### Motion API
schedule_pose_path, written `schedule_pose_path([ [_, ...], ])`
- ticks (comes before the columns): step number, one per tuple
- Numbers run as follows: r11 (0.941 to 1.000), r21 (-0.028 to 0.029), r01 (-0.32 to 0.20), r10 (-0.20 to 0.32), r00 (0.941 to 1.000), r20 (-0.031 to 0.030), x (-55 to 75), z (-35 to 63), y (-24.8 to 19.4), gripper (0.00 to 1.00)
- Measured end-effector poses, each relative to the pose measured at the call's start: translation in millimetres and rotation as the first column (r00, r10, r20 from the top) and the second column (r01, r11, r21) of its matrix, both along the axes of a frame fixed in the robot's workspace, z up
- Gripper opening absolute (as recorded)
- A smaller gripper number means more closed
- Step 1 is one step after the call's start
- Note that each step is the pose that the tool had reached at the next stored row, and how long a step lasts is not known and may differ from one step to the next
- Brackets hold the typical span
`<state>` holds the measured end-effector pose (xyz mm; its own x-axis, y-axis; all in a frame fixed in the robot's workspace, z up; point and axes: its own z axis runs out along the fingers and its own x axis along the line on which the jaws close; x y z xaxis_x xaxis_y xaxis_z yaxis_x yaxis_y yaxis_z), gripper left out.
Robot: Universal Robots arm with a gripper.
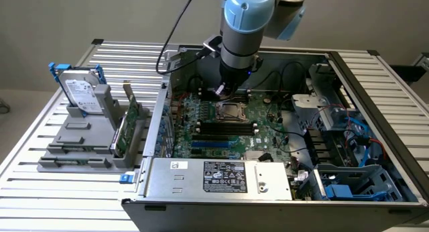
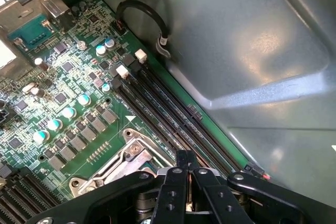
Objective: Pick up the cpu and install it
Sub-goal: 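Install the first cpu locking lever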
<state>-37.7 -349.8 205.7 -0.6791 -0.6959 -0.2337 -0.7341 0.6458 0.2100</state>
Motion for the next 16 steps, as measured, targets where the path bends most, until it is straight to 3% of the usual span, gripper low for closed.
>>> schedule_pose_path([
  [16, 0.9999, -0.0008, 0.010, -0.010, 0.9999, 0.0001, 0.5, -1.9, 0.5, 0.11],
])
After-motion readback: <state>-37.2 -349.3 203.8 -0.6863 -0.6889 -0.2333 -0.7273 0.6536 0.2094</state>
